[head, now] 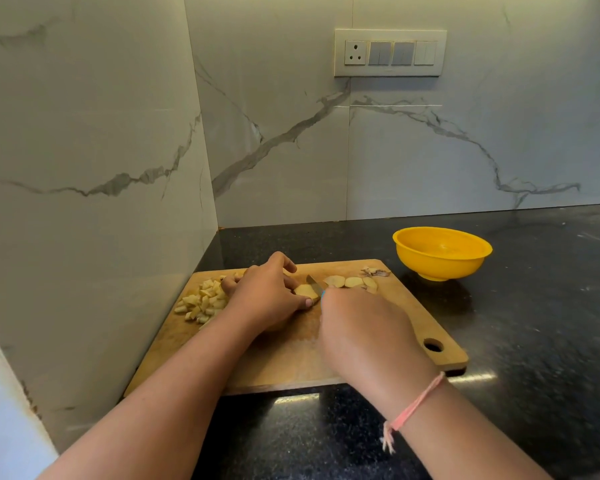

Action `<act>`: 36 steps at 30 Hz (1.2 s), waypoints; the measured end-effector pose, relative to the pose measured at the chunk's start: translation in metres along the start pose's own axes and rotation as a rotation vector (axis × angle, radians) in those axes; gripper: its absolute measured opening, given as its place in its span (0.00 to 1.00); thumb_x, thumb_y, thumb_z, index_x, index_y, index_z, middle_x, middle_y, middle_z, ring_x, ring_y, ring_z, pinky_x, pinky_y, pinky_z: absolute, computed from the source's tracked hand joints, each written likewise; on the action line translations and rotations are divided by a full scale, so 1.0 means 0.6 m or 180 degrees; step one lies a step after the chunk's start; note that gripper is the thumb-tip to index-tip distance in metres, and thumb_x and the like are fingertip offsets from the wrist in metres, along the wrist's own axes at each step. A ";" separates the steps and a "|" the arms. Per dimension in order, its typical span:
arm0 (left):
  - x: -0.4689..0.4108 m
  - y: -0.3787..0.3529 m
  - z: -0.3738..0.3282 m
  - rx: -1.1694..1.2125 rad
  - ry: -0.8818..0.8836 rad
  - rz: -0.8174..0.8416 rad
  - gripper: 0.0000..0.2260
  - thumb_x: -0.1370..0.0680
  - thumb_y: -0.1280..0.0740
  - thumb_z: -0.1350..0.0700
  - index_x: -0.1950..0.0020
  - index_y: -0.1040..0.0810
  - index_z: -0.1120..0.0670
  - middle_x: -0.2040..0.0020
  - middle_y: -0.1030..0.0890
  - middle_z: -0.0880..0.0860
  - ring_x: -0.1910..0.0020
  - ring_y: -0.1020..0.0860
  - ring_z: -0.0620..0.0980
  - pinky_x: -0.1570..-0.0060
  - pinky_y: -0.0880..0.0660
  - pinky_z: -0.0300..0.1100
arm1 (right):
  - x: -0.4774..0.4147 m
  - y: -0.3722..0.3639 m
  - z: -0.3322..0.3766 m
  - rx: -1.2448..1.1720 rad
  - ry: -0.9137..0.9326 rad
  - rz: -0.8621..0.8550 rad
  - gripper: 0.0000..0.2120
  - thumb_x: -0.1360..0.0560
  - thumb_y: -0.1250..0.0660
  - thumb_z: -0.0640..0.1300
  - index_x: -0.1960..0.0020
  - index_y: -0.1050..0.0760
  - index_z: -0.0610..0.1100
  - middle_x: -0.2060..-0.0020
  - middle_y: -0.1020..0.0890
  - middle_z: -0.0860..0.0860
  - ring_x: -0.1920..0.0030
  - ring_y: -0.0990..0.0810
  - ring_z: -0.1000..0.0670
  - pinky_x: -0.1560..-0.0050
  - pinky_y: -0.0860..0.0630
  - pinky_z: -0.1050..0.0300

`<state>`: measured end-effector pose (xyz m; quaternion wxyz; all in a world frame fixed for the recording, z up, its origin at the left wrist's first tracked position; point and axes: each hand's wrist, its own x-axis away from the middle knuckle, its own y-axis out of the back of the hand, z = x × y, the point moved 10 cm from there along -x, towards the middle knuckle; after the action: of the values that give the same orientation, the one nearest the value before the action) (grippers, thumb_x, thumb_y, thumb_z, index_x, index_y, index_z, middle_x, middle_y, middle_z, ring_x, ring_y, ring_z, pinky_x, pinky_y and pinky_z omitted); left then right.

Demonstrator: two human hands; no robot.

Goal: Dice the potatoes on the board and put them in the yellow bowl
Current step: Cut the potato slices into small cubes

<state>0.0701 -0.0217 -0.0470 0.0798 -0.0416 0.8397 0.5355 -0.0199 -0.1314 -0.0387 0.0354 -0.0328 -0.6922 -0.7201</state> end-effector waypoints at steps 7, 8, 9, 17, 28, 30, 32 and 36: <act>0.002 0.002 0.001 -0.0097 0.0075 -0.0084 0.20 0.27 0.31 0.39 0.40 0.33 0.42 0.41 0.21 0.41 0.35 0.30 0.49 0.42 0.38 0.52 | 0.022 -0.008 -0.022 -0.0136 0.0026 0.0047 0.18 0.20 0.41 0.45 0.31 0.36 0.44 0.44 0.25 0.45 0.43 0.25 0.45 0.48 0.27 0.52; 0.002 0.001 0.000 -0.0089 0.0085 -0.0075 0.20 0.27 0.31 0.39 0.40 0.33 0.42 0.41 0.21 0.41 0.34 0.30 0.50 0.41 0.38 0.52 | 0.036 -0.003 -0.024 -0.0166 0.0162 -0.0204 0.13 0.20 0.42 0.45 0.36 0.32 0.44 0.51 0.25 0.48 0.45 0.24 0.46 0.51 0.27 0.54; 0.002 0.001 0.001 -0.0077 0.0098 -0.0066 0.20 0.27 0.31 0.39 0.41 0.33 0.42 0.41 0.21 0.41 0.33 0.31 0.50 0.39 0.38 0.53 | 0.052 0.008 -0.026 -0.0197 0.0302 -0.0542 0.09 0.20 0.44 0.45 0.43 0.30 0.43 0.59 0.27 0.51 0.50 0.23 0.48 0.56 0.28 0.56; 0.004 0.001 0.002 0.0051 0.0031 0.0021 0.20 0.27 0.30 0.41 0.40 0.33 0.43 0.40 0.21 0.41 0.34 0.30 0.50 0.38 0.37 0.54 | 0.104 0.032 -0.059 -0.0369 0.0432 -0.0598 0.19 0.19 0.44 0.51 0.29 0.36 0.51 0.44 0.24 0.51 0.51 0.26 0.51 0.57 0.30 0.58; 0.003 0.001 0.007 0.0069 0.0086 0.0028 0.23 0.26 0.29 0.44 0.37 0.35 0.44 0.41 0.20 0.41 0.37 0.28 0.49 0.40 0.37 0.53 | 0.046 0.018 -0.040 -0.0694 0.0161 -0.0486 0.21 0.19 0.45 0.50 0.27 0.38 0.47 0.40 0.25 0.46 0.43 0.24 0.46 0.51 0.28 0.55; 0.003 -0.001 0.007 0.0088 0.0086 0.0050 0.23 0.27 0.29 0.44 0.37 0.35 0.44 0.42 0.20 0.41 0.37 0.28 0.49 0.40 0.37 0.53 | 0.038 0.013 -0.035 -0.0661 0.0177 -0.0511 0.20 0.19 0.44 0.50 0.28 0.36 0.47 0.42 0.24 0.46 0.45 0.24 0.47 0.48 0.25 0.55; 0.002 -0.001 0.006 0.0091 0.0082 0.0069 0.23 0.27 0.29 0.44 0.36 0.35 0.44 0.42 0.20 0.41 0.38 0.28 0.48 0.40 0.36 0.53 | 0.033 0.015 -0.028 -0.0572 0.0229 -0.0552 0.19 0.19 0.42 0.49 0.30 0.35 0.48 0.44 0.24 0.47 0.47 0.24 0.47 0.49 0.24 0.54; 0.000 0.000 0.004 0.0090 0.0046 0.0071 0.21 0.26 0.30 0.45 0.37 0.35 0.44 0.41 0.21 0.41 0.37 0.29 0.49 0.41 0.38 0.53 | 0.014 0.030 -0.008 -0.0279 0.0257 -0.0498 0.14 0.20 0.40 0.44 0.35 0.32 0.45 0.51 0.24 0.47 0.51 0.24 0.48 0.51 0.26 0.54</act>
<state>0.0703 -0.0197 -0.0480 0.0683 -0.0350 0.8482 0.5241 -0.0266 -0.1366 -0.0204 0.0055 0.0488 -0.6585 -0.7510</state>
